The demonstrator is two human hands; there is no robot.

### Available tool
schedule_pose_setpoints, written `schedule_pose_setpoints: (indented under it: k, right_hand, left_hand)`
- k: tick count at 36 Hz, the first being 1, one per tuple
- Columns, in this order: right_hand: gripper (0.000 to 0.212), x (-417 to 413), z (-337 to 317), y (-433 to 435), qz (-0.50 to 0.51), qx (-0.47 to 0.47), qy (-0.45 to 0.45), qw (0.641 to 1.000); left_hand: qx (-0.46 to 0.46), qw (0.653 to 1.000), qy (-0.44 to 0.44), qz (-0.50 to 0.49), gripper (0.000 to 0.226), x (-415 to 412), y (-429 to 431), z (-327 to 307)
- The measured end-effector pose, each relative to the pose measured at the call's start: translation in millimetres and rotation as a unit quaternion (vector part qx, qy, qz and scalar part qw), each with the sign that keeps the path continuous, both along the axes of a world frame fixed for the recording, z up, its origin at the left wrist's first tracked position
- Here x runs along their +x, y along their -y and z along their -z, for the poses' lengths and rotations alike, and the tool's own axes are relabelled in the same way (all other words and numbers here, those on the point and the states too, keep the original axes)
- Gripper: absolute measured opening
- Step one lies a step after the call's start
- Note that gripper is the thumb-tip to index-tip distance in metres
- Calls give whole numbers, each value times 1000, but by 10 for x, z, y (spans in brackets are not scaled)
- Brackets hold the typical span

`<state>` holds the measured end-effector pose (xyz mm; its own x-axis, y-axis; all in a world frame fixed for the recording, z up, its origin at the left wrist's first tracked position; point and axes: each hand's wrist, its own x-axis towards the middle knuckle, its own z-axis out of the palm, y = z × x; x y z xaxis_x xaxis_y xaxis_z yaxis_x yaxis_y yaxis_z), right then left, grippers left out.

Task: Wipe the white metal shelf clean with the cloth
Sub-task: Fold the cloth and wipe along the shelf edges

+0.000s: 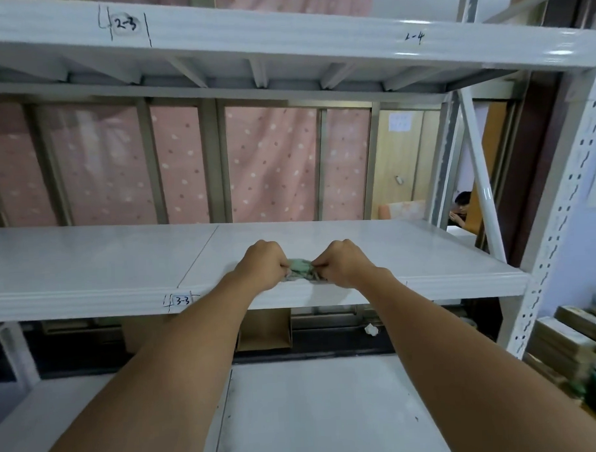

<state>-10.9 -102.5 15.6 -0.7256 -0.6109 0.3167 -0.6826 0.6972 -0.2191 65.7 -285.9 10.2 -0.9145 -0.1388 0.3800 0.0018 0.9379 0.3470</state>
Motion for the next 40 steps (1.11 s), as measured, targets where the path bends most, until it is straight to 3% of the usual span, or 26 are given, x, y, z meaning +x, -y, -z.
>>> schedule_pose_setpoints:
  k: [8,15,31,40]
  right_hand:
    - [21,-507,10,78,-9,6,-36,999]
    - [27,-1045,-45,238,-15,7,0,1000]
    - [25,-2326,-54,666,-67,23,-53,996]
    - [25,-2852,-44,864,-59,22,-27,998]
  left_hand:
    - [-9,1000,5,-23,23,-512,19,-35]
    - [-13,999,17,-30,22,-1053,191,-97]
    - [3,995,22,-93,20,-2134,509,-89]
    - [9,995,22,-96,20,-2651,695,-82]
